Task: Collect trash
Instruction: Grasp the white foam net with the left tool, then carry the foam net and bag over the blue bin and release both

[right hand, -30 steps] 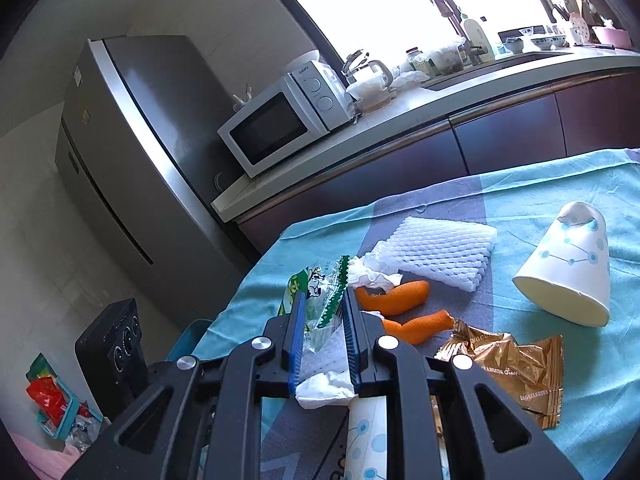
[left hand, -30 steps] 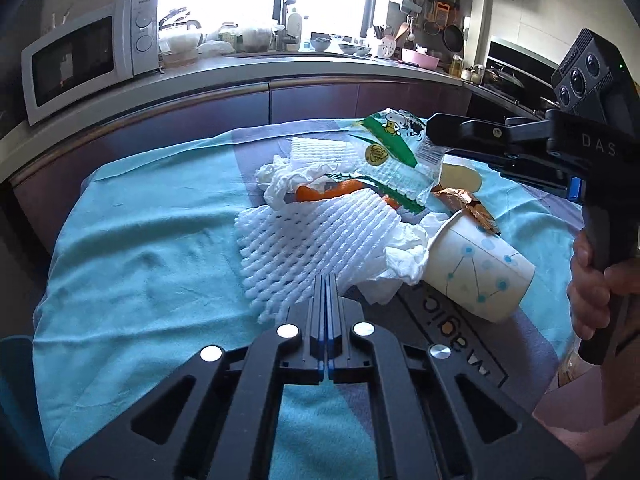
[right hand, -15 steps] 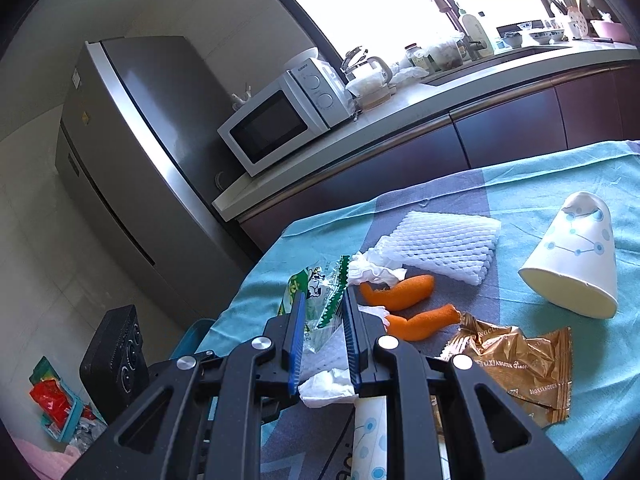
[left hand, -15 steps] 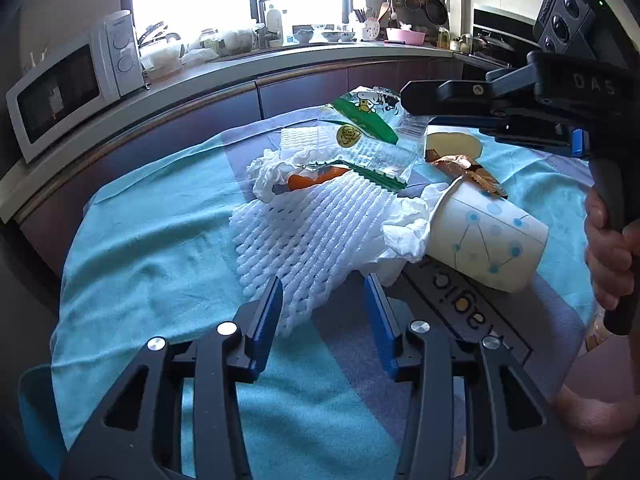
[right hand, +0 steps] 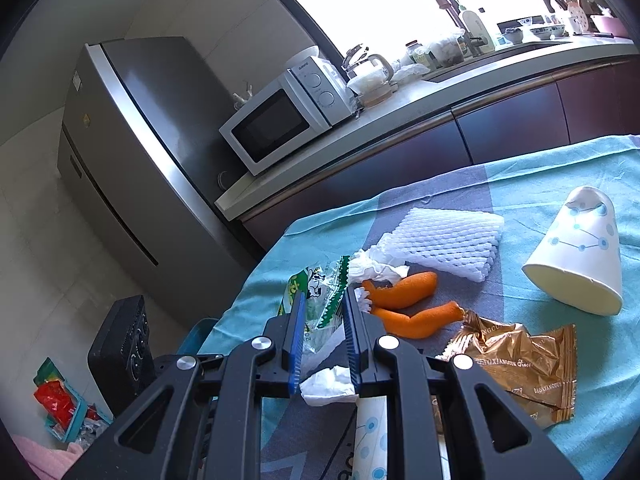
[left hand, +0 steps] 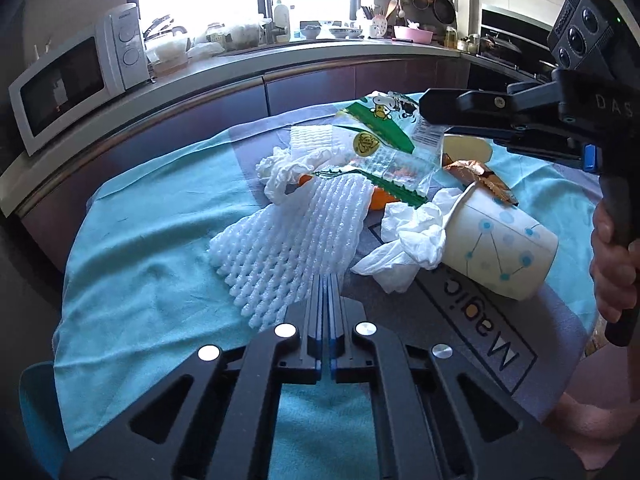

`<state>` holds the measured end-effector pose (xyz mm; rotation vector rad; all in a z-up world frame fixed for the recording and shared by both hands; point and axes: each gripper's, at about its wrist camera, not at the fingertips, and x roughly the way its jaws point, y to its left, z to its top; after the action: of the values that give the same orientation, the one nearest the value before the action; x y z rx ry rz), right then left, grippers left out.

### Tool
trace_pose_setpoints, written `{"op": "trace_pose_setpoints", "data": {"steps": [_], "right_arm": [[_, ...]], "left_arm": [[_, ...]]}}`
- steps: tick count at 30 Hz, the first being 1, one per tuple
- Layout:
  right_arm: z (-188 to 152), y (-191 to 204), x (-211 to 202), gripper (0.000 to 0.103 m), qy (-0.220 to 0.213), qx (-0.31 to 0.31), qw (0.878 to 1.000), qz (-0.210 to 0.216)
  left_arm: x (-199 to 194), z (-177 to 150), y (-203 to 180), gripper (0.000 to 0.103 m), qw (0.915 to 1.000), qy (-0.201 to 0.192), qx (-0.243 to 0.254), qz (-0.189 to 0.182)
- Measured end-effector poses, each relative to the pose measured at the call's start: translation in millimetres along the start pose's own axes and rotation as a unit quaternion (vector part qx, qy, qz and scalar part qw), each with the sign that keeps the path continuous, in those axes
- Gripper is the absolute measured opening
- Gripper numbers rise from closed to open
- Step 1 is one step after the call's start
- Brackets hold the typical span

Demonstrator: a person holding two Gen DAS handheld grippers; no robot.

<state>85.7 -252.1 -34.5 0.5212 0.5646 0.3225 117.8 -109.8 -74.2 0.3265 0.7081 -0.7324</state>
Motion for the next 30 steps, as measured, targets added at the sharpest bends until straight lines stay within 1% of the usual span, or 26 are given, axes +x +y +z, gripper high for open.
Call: {"op": "trace_pose_setpoints", "data": {"steps": [4, 8, 16, 24, 30], "right_arm": [[0, 7, 2, 0.018, 0.001, -0.005, 1.0, 0.006], [1, 16, 7, 0.018, 0.004, -0.01, 1.0, 0.018], [-1, 40, 29, 0.018, 0.023, -0.024, 0.998, 0.049], [3, 77, 53, 0.018, 0.033, -0.049, 0.995, 0.084], [4, 105, 74, 0.018, 0.048, -0.067, 0.991, 0.109]], "left_arm": [[-21, -4, 10, 0.002, 0.9997, -0.018, -0.017, 0.005], [-46, -16, 21, 0.002, 0.9987, -0.033, -0.035, 0.019], [-90, -42, 57, 0.002, 0.9939, -0.051, -0.085, 0.048], [-137, -64, 97, 0.002, 0.9839, -0.078, -0.134, 0.089], [-168, -77, 125, 0.002, 0.9734, -0.096, -0.167, 0.124]]}}
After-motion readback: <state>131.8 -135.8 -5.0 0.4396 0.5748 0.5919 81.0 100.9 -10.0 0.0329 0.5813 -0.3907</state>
